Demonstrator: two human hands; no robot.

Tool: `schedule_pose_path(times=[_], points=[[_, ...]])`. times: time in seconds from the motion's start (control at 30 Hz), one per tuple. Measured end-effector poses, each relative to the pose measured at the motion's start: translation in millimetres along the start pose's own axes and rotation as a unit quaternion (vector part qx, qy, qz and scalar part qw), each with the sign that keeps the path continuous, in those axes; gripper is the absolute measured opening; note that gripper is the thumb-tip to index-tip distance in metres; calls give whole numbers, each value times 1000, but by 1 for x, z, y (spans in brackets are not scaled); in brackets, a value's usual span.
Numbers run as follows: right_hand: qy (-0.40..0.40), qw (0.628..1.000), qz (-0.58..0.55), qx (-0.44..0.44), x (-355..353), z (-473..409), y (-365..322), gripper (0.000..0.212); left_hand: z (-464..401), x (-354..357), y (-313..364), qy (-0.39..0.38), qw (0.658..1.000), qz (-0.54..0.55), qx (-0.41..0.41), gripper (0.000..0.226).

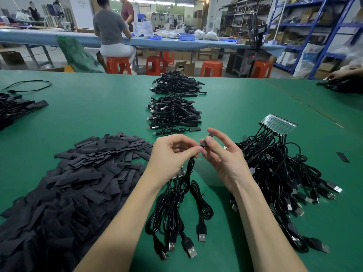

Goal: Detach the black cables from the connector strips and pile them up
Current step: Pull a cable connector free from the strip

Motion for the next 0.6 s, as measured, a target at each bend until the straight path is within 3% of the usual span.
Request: schedule_pose_path(times=[0.6], points=[[26,999,27,-28,3,1,-5,23,0,0,-2,8,1000,24,-2,10]])
Point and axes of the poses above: each hand's wrist, its own z-axis away from the middle knuckle, its own x-axis out of the palm, y = z × x, the point moved 8 cm from there along -z, towards the middle knuckle, and after that the axes turned 13 degrees about -y, right-handed, at the moved point
